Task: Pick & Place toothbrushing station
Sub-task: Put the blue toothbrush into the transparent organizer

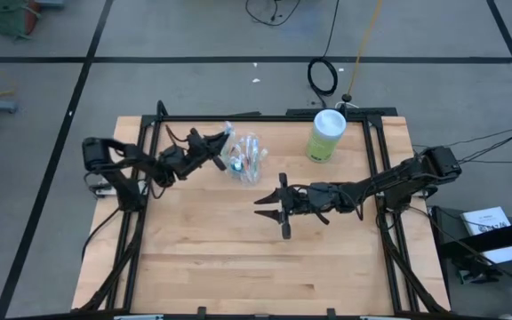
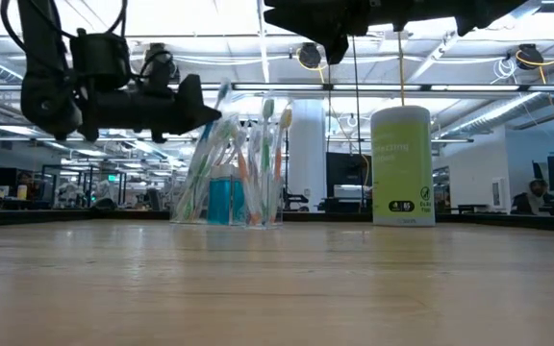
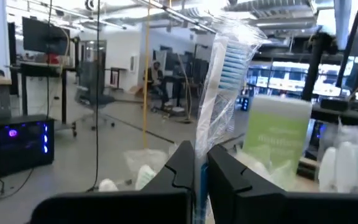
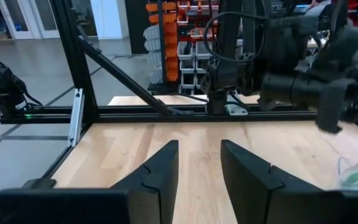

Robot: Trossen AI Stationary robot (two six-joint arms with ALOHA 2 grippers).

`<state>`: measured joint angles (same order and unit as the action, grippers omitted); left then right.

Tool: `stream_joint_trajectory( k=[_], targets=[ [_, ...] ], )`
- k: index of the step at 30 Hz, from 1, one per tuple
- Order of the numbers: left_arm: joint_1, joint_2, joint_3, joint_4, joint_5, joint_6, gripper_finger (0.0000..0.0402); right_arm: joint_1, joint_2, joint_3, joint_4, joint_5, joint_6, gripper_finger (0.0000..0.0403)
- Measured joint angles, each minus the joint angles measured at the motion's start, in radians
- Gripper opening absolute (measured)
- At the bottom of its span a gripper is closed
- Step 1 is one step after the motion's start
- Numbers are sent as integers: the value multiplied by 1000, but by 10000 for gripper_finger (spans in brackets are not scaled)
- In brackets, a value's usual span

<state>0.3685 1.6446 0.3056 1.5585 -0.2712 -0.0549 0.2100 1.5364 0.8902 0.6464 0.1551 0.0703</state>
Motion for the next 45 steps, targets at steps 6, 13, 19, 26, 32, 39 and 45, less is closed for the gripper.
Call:
stream_joint_trajectory(
  k=[6,13,19,26,32,39,45],
  targets=[
    [1,53,3,4,-20,-55,10,0,0,0,0,0,-10,114],
    [0,51,3,-88,-27,-65,38,0,0,0,0,0,-11,114],
    [0,52,2,-125,-20,-132,53,0,0,0,0,0,-11,114],
    [0,43,2,-126,-35,-161,56,0,0,0,0,0,-11,114],
    [-11,39,2,-128,-14,-151,59,0,0,0,0,0,-11,114],
    [-11,-46,2,-217,-10,-115,109,0,0,0,0,0,-11,114],
    [-11,-136,2,-328,-10,-124,177,0,0,0,0,0,-11,114]
  ],
)
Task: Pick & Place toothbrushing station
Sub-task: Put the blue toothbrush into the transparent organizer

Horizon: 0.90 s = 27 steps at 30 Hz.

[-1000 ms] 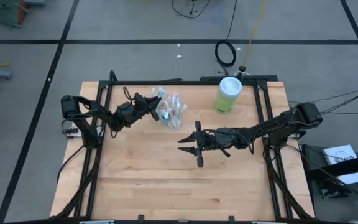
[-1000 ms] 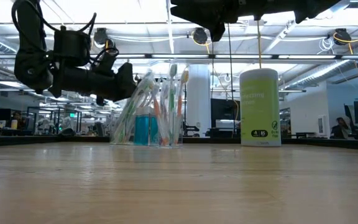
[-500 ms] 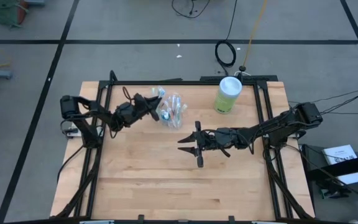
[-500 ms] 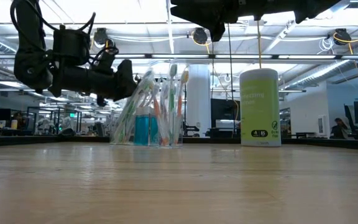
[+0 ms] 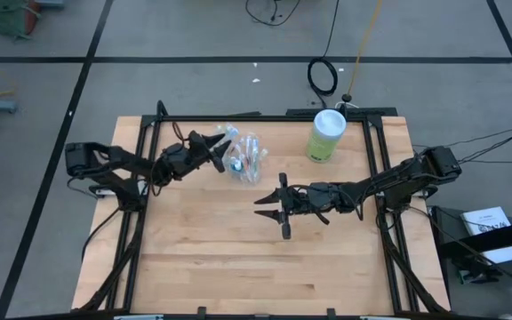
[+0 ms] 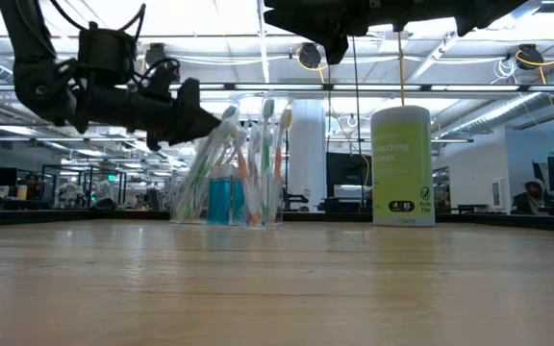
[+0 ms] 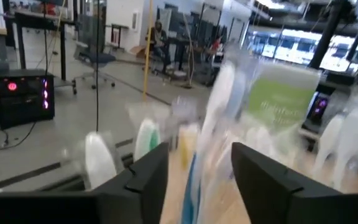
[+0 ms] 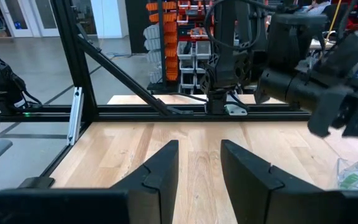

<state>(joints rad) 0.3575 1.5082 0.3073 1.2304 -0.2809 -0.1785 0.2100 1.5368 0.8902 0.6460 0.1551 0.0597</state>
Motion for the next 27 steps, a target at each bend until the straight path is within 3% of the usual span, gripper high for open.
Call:
stream_joint_trajectory(
  k=[6,14,27],
  targets=[
    [-24,-76,0,-32,-5,27,216,0,0,0,0,0,0,114],
    [-31,-116,2,-157,-26,56,222,0,0,0,0,0,0,114],
    [-35,-116,2,-346,-39,59,122,0,0,0,0,0,0,114]
  ],
)
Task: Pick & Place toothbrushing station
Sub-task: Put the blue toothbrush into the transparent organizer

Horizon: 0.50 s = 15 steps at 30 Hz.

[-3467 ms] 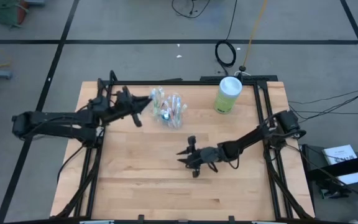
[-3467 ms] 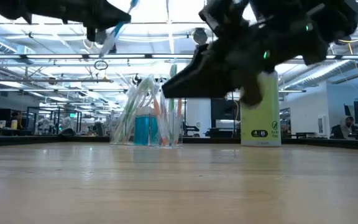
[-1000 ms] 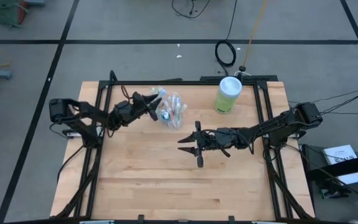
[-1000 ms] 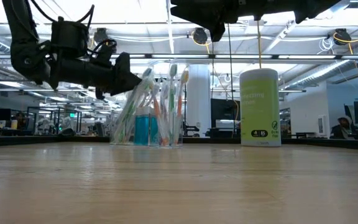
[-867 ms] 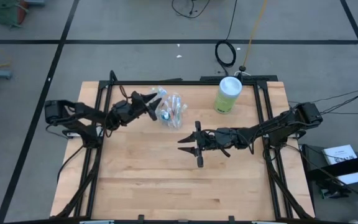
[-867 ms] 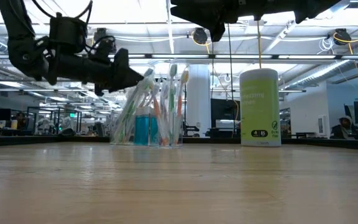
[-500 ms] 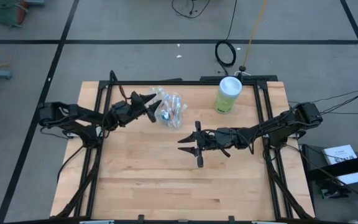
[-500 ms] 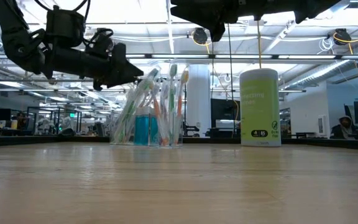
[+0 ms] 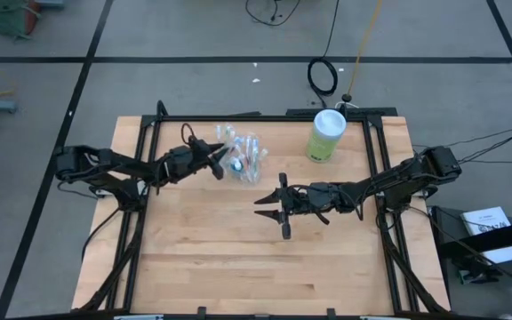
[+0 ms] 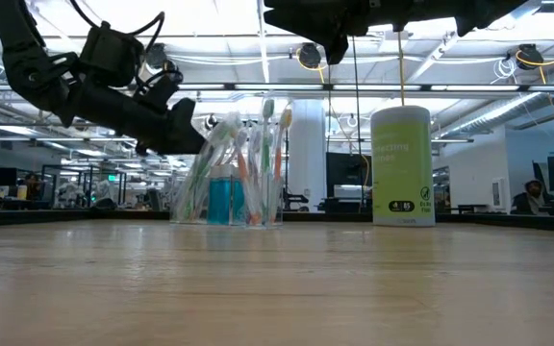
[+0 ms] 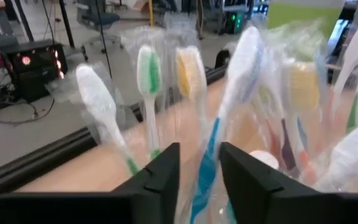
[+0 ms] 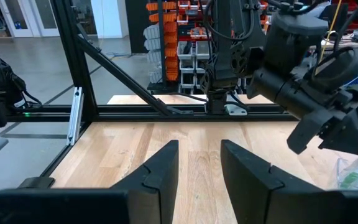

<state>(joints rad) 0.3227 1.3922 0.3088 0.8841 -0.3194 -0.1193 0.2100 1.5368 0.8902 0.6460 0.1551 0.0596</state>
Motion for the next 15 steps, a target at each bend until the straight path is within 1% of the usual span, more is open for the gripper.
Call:
stream_joint_trajectory(
  k=[5,9,11,12,15],
  targets=[
    [-1,-1,2,-59,2,-20,57,0,0,0,0,0,0,114],
    [-20,-12,0,-65,3,-20,11,0,0,0,0,0,0,114],
    [-30,-39,-2,-69,1,-20,5,0,0,0,0,0,0,114],
    [-34,-51,-2,-67,1,-16,8,0,0,0,0,0,0,114],
    [-38,-105,-2,-98,1,-14,33,0,0,0,16,0,0,114]
  ],
)
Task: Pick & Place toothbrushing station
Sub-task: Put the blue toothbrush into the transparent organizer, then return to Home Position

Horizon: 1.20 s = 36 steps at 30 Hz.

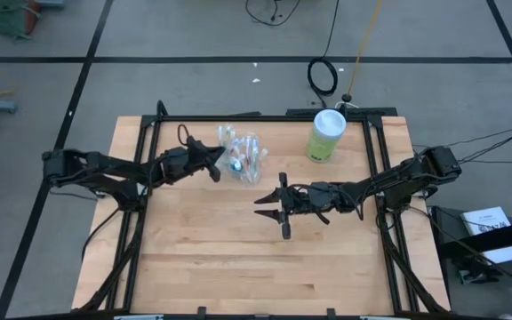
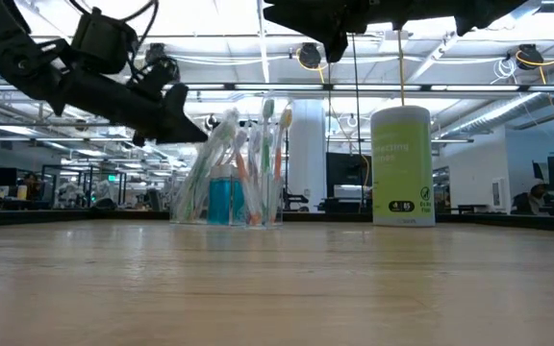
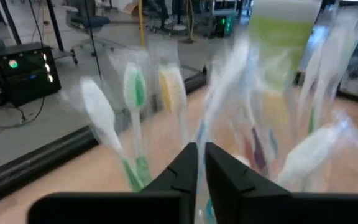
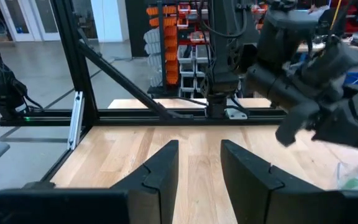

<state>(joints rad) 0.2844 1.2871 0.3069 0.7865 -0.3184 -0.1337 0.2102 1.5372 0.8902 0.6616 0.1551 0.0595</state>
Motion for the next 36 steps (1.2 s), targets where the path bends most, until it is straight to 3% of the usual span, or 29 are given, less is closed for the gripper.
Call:
stream_joint_trajectory(
  k=[7,11,15,18,23,36],
  targets=[
    [0,-159,1,-206,1,0,95,0,-28,0,-28,0,15,114],
    [-16,-273,0,-289,2,2,115,-4,-144,1,-225,0,-32,114],
    [-65,-420,1,-339,3,55,107,-30,-277,1,-405,0,-27,114],
    [-119,-534,1,-373,3,102,76,-52,-373,-24,-465,0,-50,114],
    [-234,-719,1,-467,3,170,8,-102,-545,-180,-409,-3,-86,114],
    [-420,-1079,-4,-737,-122,305,8,-152,-1044,-679,-194,-3,-35,114]
  ],
)
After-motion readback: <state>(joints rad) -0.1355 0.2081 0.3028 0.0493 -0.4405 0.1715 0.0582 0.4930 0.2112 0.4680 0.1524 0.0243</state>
